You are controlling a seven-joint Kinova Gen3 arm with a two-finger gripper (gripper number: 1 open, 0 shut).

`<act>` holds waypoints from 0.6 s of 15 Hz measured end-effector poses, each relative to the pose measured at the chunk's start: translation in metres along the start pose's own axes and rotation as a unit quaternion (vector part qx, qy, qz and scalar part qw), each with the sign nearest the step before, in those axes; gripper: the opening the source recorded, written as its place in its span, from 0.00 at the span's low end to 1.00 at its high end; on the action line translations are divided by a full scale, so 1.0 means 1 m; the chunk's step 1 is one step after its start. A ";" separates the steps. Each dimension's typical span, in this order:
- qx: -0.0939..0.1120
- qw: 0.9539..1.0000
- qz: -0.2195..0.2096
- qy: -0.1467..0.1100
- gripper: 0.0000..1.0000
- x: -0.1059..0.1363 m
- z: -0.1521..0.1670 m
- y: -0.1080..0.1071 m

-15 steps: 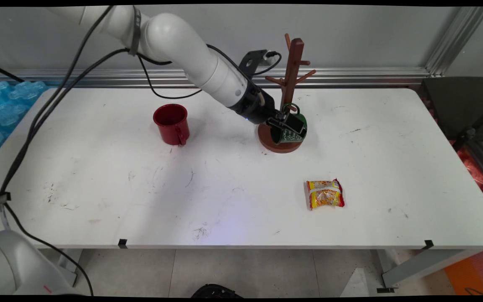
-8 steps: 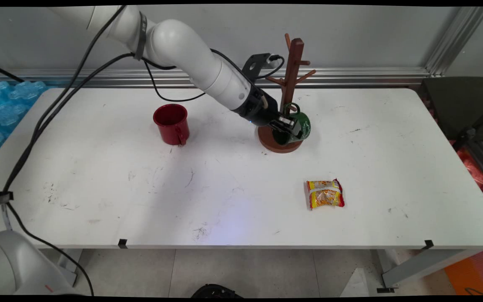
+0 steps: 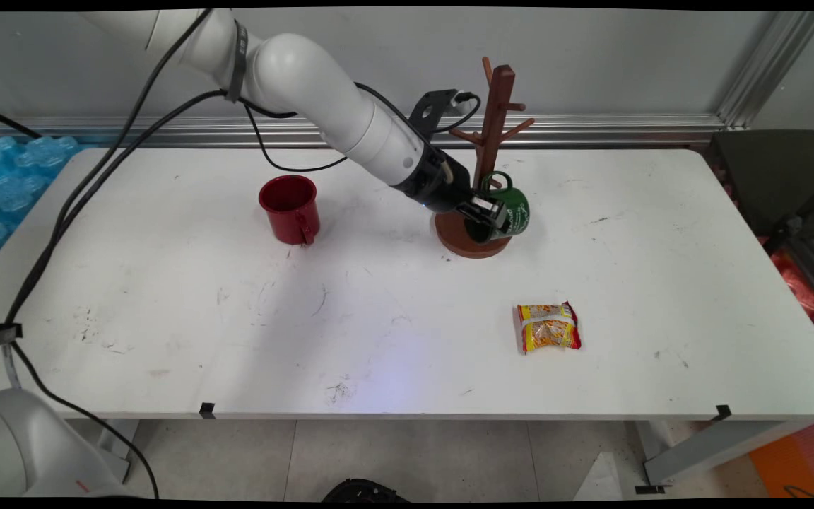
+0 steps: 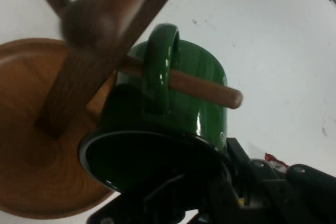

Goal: Place the picked object on the table

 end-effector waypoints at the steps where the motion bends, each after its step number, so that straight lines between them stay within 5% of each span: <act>1: -0.002 1.000 0.001 0.001 0.00 0.001 -0.001 0.001; 9: -0.020 1.000 0.012 0.002 0.00 -0.001 -0.017 0.014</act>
